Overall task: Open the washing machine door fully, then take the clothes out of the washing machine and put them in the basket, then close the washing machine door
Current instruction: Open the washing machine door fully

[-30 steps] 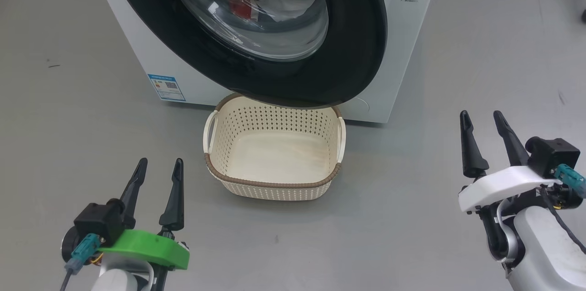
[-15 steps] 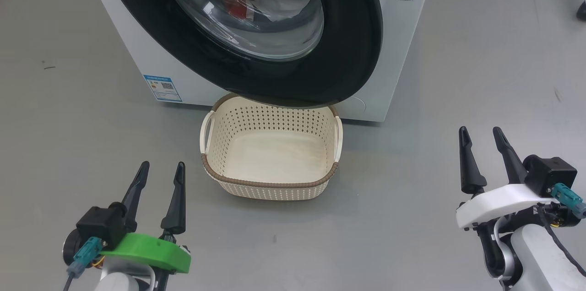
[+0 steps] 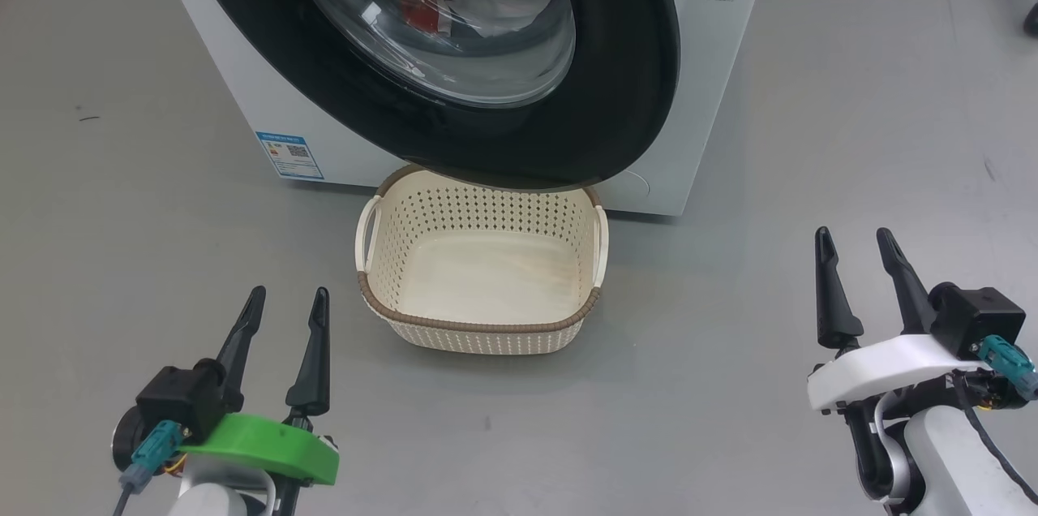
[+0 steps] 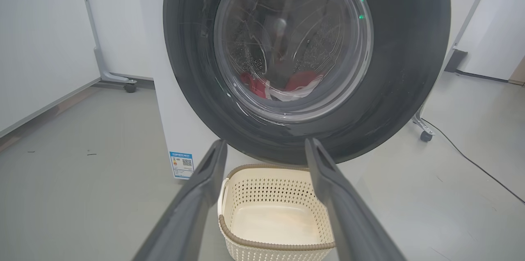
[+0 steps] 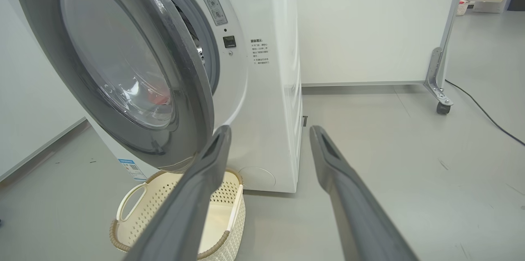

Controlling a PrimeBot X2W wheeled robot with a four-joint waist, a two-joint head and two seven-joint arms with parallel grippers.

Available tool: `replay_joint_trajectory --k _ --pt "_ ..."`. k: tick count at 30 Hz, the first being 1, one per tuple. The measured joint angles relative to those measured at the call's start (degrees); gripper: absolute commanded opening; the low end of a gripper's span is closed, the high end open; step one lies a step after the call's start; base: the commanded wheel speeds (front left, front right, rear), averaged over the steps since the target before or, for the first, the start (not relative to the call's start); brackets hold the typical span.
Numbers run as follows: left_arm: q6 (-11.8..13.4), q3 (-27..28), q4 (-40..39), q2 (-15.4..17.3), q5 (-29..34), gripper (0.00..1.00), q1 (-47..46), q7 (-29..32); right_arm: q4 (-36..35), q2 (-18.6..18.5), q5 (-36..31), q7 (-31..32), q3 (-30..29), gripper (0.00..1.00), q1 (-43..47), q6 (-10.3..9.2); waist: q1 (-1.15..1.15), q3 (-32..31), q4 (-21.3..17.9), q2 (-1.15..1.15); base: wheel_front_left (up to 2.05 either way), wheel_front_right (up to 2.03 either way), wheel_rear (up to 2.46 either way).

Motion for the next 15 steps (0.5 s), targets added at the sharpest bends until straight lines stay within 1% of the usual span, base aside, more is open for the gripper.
replay_joint_trajectory --k 15 --pt "0.00 -0.49 0.00 -0.01 0.00 1.00 0.01 0.00 -1.82 0.40 -0.85 0.00 -1.30 1.00 1.13 -0.02 0.00 0.03 0.05 0.00 0.00 0.00 0.00"
